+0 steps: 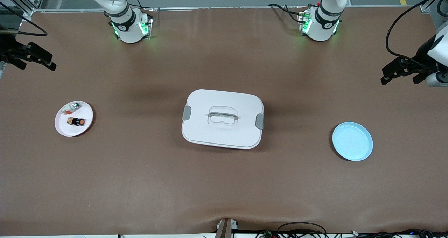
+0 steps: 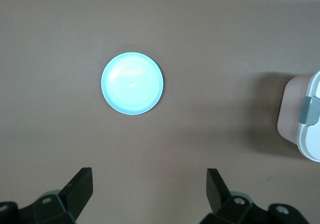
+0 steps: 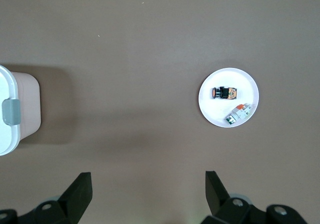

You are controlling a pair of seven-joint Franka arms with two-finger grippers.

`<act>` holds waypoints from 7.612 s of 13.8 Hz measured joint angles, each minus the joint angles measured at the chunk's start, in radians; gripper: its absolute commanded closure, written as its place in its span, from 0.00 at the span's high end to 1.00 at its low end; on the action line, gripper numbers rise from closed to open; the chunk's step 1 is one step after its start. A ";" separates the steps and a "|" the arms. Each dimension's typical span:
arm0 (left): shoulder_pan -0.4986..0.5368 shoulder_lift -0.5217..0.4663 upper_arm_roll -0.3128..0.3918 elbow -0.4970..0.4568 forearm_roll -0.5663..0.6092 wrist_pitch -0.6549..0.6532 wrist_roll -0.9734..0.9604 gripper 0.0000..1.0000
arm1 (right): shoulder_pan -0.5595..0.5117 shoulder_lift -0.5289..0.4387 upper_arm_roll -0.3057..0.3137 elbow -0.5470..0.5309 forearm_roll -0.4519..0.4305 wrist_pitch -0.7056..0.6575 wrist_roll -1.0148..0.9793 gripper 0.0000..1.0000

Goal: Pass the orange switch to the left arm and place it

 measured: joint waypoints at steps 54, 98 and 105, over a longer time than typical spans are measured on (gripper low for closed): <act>-0.030 0.050 -0.006 0.007 0.000 -0.007 0.005 1.00 | -0.267 0.246 -0.010 -0.078 -0.013 0.278 -0.263 1.00; -0.030 0.055 -0.006 0.015 0.000 -0.007 0.005 1.00 | -0.353 0.607 0.008 -0.421 0.011 0.967 -0.329 1.00; -0.030 0.055 -0.006 0.015 0.000 -0.007 0.005 1.00 | -0.353 0.612 0.012 -0.405 0.012 0.968 -0.329 0.36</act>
